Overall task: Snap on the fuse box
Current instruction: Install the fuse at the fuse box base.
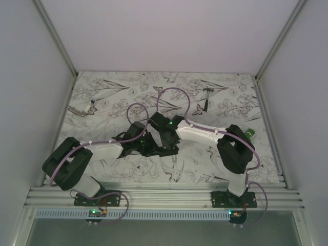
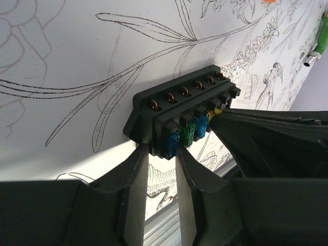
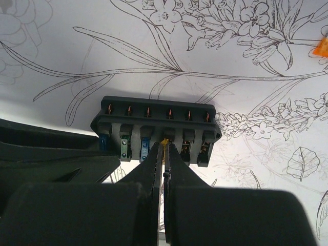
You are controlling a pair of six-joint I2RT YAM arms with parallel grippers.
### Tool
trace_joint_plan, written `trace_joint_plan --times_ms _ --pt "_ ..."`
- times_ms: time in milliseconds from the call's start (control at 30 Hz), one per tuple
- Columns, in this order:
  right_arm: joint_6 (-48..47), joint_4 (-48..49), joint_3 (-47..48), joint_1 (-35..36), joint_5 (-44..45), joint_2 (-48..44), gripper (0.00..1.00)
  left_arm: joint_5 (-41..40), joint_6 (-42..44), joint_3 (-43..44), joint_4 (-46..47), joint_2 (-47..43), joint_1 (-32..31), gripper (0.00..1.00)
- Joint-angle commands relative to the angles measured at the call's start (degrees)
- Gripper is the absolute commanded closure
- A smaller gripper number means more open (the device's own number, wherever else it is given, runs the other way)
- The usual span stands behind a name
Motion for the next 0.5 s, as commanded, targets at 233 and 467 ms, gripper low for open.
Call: trace_joint_plan --times_ms 233,467 --pt "1.3 -5.4 -15.5 -0.4 -2.8 9.9 1.0 -6.4 0.3 -3.1 -4.7 1.1 0.2 0.78" --pt "-0.4 -5.0 -17.6 -2.2 -2.1 7.1 1.0 -6.7 0.3 -3.7 -4.7 0.7 0.2 0.79"
